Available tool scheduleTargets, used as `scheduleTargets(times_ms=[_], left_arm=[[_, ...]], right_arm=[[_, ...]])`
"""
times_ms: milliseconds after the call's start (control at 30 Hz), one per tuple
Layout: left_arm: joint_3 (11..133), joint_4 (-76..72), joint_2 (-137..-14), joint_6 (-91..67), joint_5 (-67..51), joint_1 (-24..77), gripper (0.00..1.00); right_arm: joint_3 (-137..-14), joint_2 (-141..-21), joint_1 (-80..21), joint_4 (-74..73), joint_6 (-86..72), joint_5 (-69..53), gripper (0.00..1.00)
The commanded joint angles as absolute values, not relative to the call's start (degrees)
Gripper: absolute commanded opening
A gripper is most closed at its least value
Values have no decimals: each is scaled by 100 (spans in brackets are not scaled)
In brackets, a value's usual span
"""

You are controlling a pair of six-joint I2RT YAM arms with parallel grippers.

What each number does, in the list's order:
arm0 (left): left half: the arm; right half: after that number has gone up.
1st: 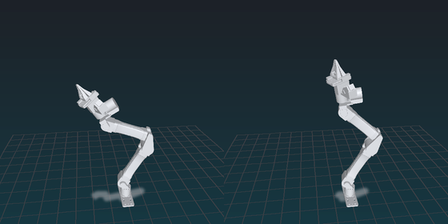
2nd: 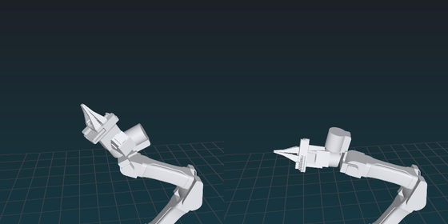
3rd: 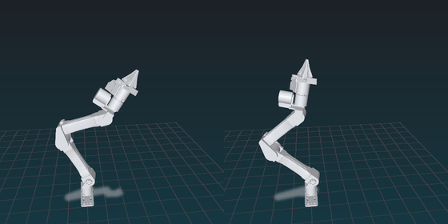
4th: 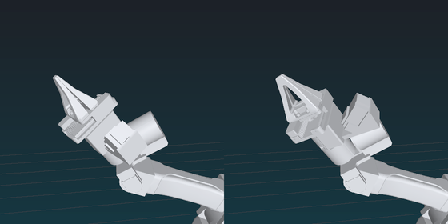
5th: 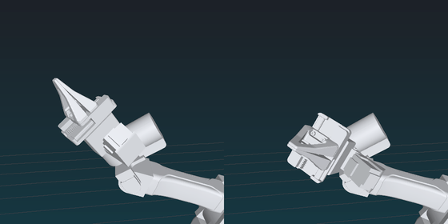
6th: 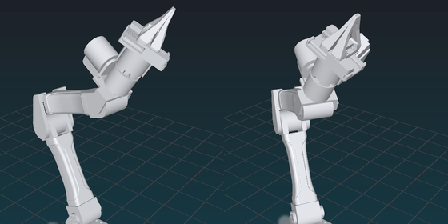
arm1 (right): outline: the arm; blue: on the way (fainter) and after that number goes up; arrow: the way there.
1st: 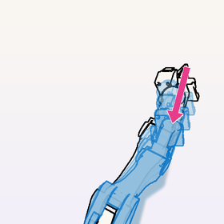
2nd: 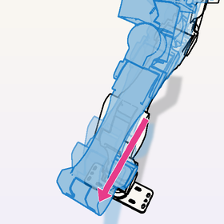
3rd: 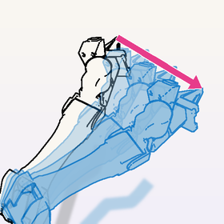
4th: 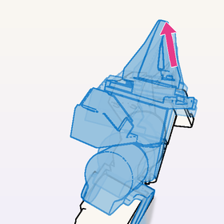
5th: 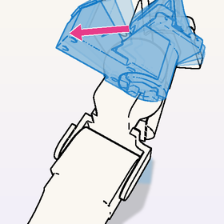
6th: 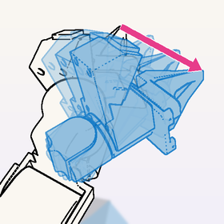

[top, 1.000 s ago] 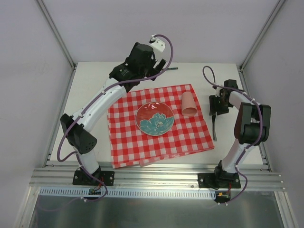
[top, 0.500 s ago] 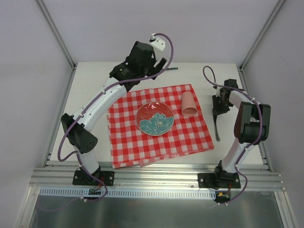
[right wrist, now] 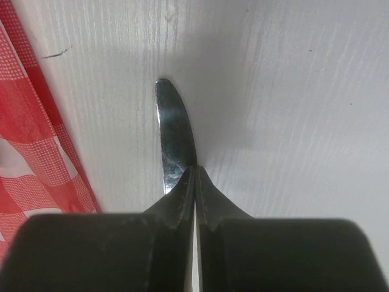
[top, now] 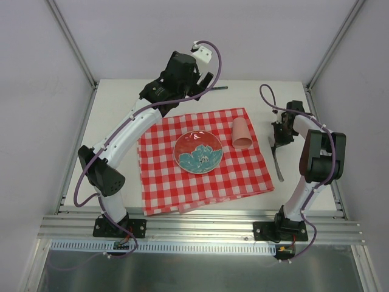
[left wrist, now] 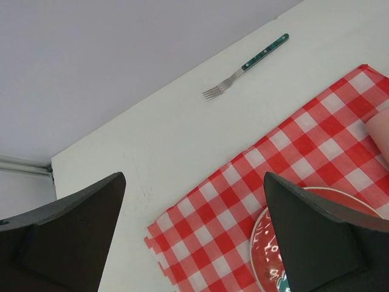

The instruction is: Set the dinner table for one person

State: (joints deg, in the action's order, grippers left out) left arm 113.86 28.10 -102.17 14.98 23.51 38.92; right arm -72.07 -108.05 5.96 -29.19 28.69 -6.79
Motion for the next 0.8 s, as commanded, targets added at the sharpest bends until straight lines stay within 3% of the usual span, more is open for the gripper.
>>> scheduleTargets(times_ms=[0,167,267,300,400,767], left_arm=[[11593,2672,-10266,1433,2382,3894,99],[11610,2663,-10266,1450,2373,3894,99],[11610,2672,-10274,1459,2373,3894,99],[11619,2672,-10274,1459,2364,3894,99],[11628,2672,-10292,1441,2347,3894,99],[11725,2663,-10336,1433,2312,3911,99]], right_arm=[[-7242,-10890,563,-3199,2892,-694,0],[-7242,-10855,562,-3234,2857,-625,1],[-7277,-10828,571,-3278,2813,-536,22],[-7277,-10802,571,-3278,2778,-493,35],[-7277,-10775,571,-3296,2760,-457,42],[-7198,-10433,580,-3436,2689,-764,38]])
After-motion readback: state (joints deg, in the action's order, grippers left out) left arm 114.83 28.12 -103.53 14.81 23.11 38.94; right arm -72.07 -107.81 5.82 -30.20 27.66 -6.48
